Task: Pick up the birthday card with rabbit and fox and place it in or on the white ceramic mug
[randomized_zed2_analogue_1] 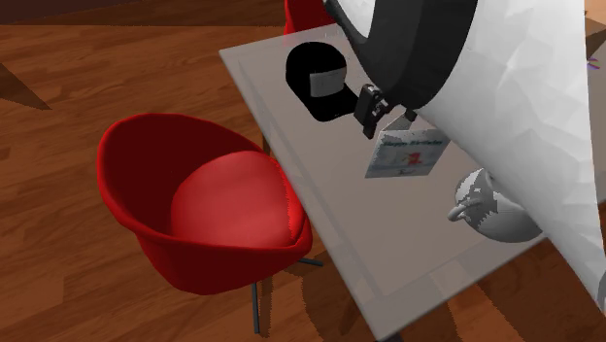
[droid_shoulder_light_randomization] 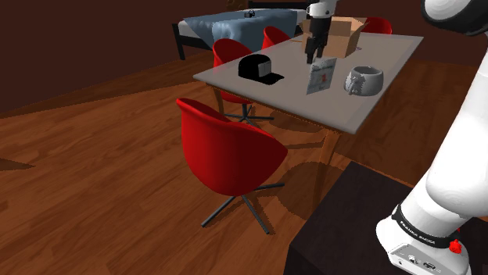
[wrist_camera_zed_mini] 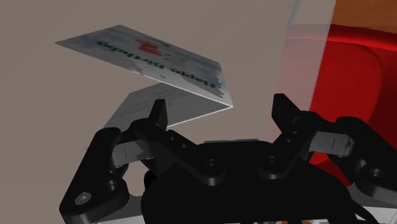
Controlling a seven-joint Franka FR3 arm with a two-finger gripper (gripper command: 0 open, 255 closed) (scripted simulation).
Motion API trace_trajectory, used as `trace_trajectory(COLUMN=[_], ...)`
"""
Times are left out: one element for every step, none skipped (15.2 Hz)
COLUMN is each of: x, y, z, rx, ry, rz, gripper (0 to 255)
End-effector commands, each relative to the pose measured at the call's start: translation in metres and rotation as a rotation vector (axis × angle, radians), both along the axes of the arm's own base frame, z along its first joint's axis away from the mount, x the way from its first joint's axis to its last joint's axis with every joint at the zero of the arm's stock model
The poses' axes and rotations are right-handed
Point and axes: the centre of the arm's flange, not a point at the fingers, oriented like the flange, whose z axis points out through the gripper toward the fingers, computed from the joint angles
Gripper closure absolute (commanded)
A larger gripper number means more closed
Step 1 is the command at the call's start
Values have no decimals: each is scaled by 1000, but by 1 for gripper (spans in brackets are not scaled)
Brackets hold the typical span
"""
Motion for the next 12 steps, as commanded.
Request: trace_trajectory(x=[2, 2, 2, 2, 2, 2, 2, 2, 2, 2, 2, 2], y=[-6, -6, -6, -6, -6, -6, -7, -6, -7, -7, -7, -7], z=[-8, -13, -19, -24, -29, -35, -38, -38, -38, -38, -38, -38], rx=[0, 0, 0, 0, 0, 0, 0, 0, 0, 0, 0, 0], ry=[1, 1, 1, 1, 1, 1, 1, 1, 1, 1, 1, 1], rz=[1, 1, 1, 1, 1, 1, 1, 1, 1, 1, 1, 1], gripper=[0, 0, 0, 0, 0, 0, 0, 0, 0, 0, 0, 0])
